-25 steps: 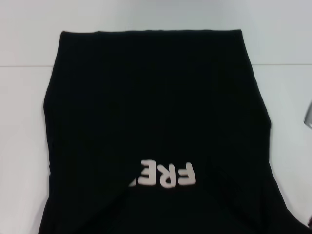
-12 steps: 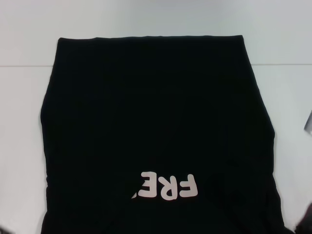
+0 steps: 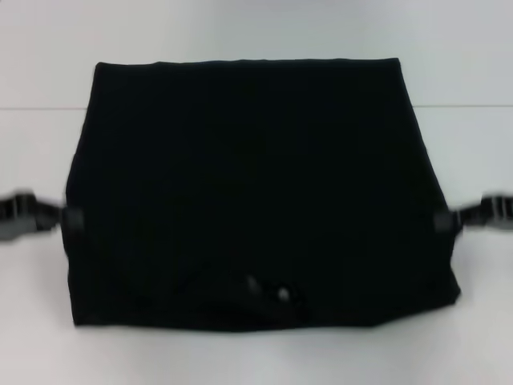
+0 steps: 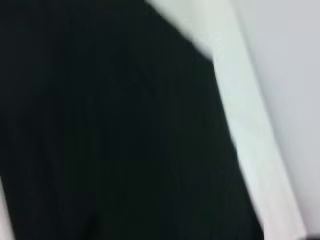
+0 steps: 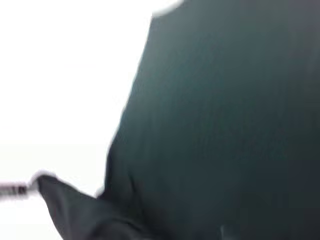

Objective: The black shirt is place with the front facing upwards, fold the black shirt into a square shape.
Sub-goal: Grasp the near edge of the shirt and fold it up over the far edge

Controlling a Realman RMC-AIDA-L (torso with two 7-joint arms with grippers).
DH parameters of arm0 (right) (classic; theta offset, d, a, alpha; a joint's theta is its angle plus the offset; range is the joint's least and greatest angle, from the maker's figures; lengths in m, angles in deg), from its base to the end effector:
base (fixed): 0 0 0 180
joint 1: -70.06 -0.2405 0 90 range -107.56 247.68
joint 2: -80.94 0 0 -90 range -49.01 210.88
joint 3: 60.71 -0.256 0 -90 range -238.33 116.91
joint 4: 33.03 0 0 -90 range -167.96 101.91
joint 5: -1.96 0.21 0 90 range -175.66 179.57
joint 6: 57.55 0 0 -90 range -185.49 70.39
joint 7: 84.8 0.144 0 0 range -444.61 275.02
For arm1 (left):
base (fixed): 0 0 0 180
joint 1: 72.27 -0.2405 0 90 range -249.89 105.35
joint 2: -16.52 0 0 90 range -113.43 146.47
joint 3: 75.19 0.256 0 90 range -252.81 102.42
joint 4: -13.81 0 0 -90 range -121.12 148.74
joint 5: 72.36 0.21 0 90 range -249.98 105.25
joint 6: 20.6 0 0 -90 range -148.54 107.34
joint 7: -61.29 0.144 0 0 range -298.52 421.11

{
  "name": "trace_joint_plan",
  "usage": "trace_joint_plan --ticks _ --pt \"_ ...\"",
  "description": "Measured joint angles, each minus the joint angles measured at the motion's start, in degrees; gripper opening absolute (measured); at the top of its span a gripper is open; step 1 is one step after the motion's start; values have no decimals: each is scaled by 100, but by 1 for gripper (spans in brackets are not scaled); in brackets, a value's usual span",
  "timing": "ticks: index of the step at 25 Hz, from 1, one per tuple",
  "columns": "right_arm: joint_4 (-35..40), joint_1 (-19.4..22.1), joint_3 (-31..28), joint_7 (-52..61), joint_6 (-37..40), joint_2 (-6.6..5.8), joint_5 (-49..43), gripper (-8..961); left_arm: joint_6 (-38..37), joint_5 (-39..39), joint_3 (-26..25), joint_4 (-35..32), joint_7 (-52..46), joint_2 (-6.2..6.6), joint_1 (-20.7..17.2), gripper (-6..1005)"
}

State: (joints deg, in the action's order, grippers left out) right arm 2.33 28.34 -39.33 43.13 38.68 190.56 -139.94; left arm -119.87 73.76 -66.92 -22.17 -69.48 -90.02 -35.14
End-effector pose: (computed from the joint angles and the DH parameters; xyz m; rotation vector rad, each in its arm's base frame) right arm 0.2743 0.3648 0.0672 -2.4369 1.7274 0.4551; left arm -0.3162 0.3403 0.1075 -2.1737 -1.8944 -0.6175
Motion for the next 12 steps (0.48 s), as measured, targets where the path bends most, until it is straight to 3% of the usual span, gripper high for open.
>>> trace_joint_plan --ticks 2,4,9,12 --pt "-269 123 -221 25 -371 -23 503 22 294 -240 -129 56 -4 -36 -31 91" --pt "-557 252 -345 -47 -739 31 1045 21 732 -690 -223 211 109 -106 -93 92" --pt "-800 516 -406 -530 -1736 456 2165 21 1670 -1435 -245 662 673 -367 -169 94" --pt "-805 548 -393 -783 -2108 637 2486 22 2037 -1645 -239 721 912 -540 -147 96"
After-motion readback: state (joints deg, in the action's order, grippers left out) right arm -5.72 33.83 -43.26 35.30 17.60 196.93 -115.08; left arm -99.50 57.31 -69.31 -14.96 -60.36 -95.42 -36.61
